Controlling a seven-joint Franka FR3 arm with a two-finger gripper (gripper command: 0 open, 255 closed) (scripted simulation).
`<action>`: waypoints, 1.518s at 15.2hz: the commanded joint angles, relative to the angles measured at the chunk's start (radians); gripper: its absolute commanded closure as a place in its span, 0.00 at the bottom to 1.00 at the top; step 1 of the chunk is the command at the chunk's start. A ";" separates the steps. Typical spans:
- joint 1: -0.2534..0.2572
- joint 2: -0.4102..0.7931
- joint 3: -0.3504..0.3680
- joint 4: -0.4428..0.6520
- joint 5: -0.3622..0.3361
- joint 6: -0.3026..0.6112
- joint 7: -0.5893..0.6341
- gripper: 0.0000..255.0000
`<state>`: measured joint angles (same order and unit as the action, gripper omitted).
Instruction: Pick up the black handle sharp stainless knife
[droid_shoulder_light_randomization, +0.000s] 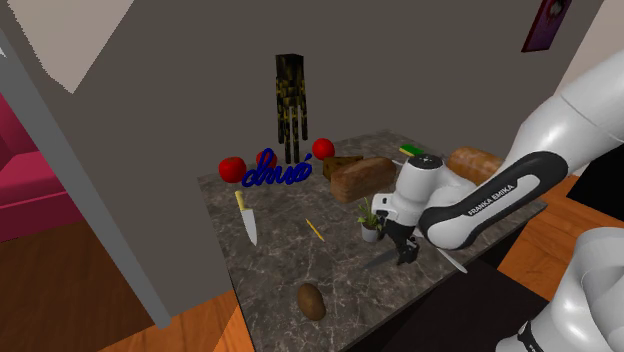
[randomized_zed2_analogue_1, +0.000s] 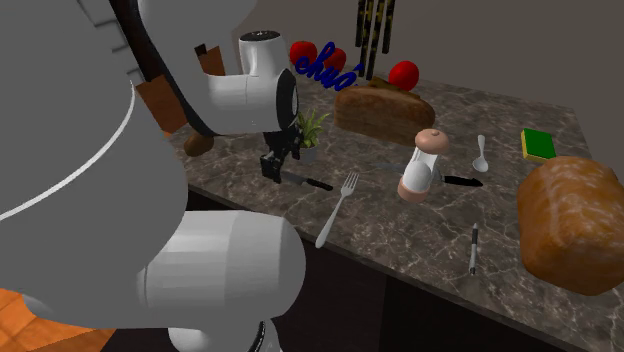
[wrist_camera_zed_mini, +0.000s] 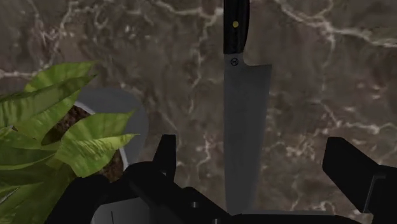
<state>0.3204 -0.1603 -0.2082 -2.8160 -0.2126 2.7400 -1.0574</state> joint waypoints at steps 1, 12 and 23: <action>0.001 0.040 -0.001 0.000 0.001 0.041 0.000 0.00; 0.002 0.079 -0.001 0.000 0.001 0.080 0.003 1.00; 0.001 -0.089 0.004 0.013 0.003 -0.100 -0.007 1.00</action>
<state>0.3213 -0.2340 -0.2050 -2.8045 -0.2095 2.6569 -1.0638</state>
